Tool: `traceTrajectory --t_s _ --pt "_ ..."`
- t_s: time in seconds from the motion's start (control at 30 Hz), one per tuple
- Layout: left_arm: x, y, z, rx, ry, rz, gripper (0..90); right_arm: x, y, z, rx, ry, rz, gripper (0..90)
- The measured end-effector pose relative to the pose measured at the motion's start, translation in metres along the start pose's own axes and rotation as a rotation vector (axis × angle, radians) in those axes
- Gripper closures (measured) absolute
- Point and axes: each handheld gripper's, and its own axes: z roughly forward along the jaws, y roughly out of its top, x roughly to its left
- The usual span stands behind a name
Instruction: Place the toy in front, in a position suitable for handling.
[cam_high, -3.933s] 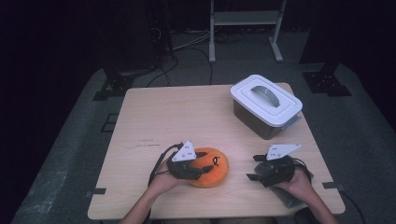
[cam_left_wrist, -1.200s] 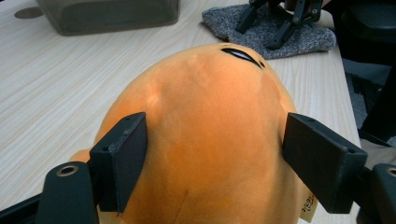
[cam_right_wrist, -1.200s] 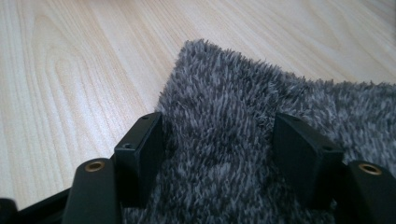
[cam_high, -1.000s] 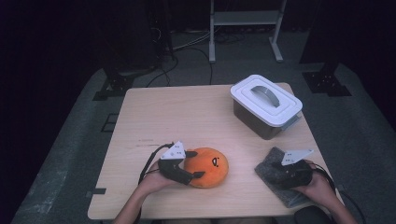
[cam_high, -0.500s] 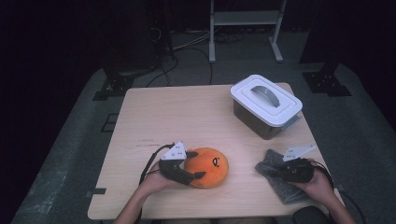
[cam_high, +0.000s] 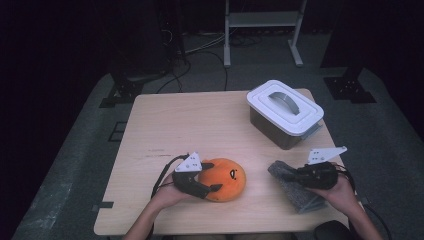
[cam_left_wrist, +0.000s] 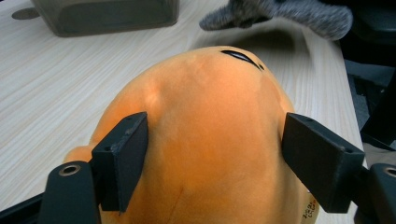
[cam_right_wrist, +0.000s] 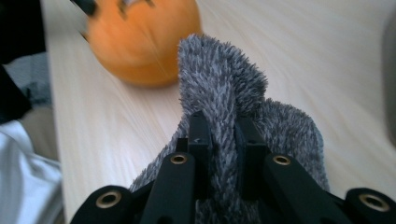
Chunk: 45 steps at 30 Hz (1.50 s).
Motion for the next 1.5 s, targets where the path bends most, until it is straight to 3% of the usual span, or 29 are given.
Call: traceTrajectory --t_s 0.23,0.37,0.6,0.9,1.13,1.27,1.5 --pt "-0.002 0.002 0.002 0.004 0.008 0.011 23.5 0.027 0.045 0.018 -0.067 0.091 -0.108 78.5" --pt "-0.002 0.003 0.003 0.010 0.014 0.017 23.8 0.035 0.059 0.031 -0.071 0.120 -0.147 78.4" --pt "-0.004 0.005 0.004 0.013 0.018 0.028 23.9 0.051 0.085 0.069 -0.042 0.181 -0.212 78.4" --pt "-0.002 0.004 0.003 0.014 0.013 0.022 23.8 0.056 0.087 0.091 0.011 0.191 -0.241 78.1" --pt "0.002 0.004 -0.008 0.018 -0.009 0.065 23.0 0.056 0.081 0.093 0.010 0.194 -0.235 78.0" --pt "0.007 -0.001 -0.021 0.023 -0.008 0.059 23.1 0.054 0.078 0.093 0.005 0.192 -0.233 77.9" --pt "0.007 -0.004 -0.020 0.046 -0.011 0.057 25.7 0.052 0.073 0.091 0.001 0.190 -0.224 77.9"
